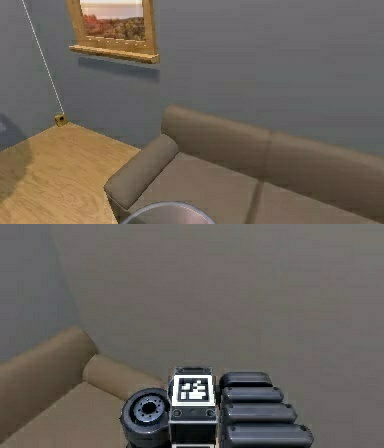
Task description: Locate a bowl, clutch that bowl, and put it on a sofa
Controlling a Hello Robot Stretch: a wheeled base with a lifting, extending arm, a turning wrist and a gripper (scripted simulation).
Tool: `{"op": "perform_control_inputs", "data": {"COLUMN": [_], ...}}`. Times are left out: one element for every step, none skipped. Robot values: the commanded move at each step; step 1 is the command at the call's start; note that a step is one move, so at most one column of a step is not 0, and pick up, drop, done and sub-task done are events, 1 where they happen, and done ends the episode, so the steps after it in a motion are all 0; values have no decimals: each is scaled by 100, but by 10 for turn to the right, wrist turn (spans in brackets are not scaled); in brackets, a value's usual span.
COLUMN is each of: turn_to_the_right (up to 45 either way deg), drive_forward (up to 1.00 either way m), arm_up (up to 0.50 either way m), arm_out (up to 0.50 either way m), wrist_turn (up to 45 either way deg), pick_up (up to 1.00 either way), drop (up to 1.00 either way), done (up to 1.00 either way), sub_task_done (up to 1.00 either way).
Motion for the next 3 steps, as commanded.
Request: {"op": "perform_control_inputs", "data": {"turn_to_the_right": [60, 0, 450], "drive_forward": [0, 10, 0], "arm_up": [0, 0, 0], "arm_out": [0, 0, 0], "wrist_turn": [0, 0, 0], "pick_up": [0, 0, 0], "drop": [0, 0, 0], "done": [0, 0, 0], "sub_task_done": [0, 0, 0]}}
